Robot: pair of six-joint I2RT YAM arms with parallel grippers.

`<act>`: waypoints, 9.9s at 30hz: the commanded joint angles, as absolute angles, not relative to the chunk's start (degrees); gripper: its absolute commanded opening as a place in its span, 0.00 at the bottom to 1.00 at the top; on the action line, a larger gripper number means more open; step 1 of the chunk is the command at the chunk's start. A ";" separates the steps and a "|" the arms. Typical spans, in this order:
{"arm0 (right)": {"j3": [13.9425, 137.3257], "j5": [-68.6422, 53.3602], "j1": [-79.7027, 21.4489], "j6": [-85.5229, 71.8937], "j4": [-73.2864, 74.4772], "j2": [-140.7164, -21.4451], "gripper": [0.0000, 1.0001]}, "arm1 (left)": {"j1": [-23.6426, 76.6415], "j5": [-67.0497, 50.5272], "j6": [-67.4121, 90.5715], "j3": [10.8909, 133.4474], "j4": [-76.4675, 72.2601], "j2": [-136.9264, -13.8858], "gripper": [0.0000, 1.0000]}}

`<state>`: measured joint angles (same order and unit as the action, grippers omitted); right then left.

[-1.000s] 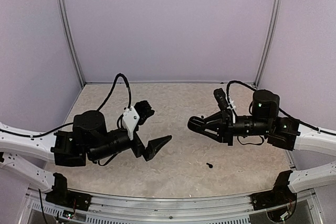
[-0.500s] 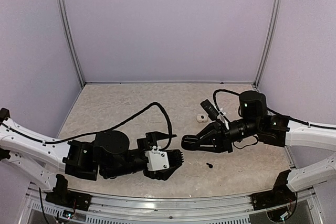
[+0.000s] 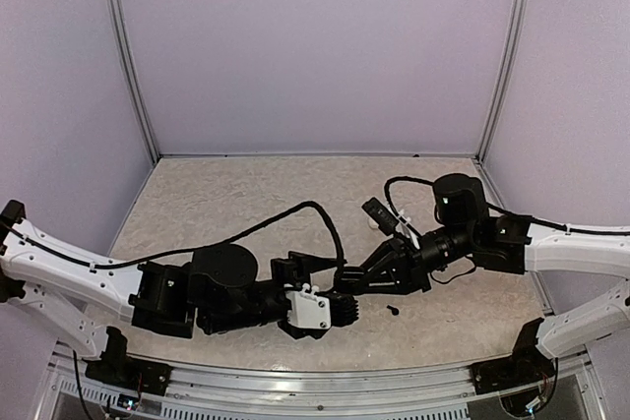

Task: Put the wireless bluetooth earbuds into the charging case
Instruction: Pass from the right arm to the left, then pass from the left arm to the right, then open the charging case, then move the left earbud to the center of the board, then pick up the left earbud from the center of the board.

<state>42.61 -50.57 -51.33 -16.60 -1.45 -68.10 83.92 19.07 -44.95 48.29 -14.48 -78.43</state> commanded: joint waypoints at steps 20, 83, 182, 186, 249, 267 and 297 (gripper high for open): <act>46.63 -53.82 -53.11 -15.40 0.58 -69.07 0.33 | 82.18 15.38 -46.41 50.28 -15.80 -78.36 0.39; 28.73 -40.01 -52.71 -41.41 -45.19 -67.07 0.33 | 82.49 24.03 -46.50 49.30 -33.42 -80.77 0.29; 31.71 -37.86 -54.45 -2.92 -24.52 -53.40 0.00 | 63.97 -0.51 -3.45 51.84 -23.66 -72.53 0.60; 30.32 -36.73 -54.49 -2.20 -25.74 -51.90 0.00 | 59.22 2.69 5.61 49.91 -21.35 -70.13 0.63; 28.76 -31.18 -54.40 -2.77 -21.18 -48.78 0.00 | 31.79 8.27 26.61 60.77 32.18 -103.71 0.13; 28.18 -30.94 -54.41 -3.22 -20.07 -46.07 0.00 | 63.51 2.07 35.67 56.08 48.46 -98.81 0.11; 27.16 -30.50 -54.40 -2.56 -19.51 -44.07 0.00 | 64.70 4.06 28.47 65.06 61.77 -104.77 0.36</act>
<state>27.46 -30.76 -54.00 -2.61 -19.46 -44.58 64.38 5.08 29.43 65.76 60.23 -105.38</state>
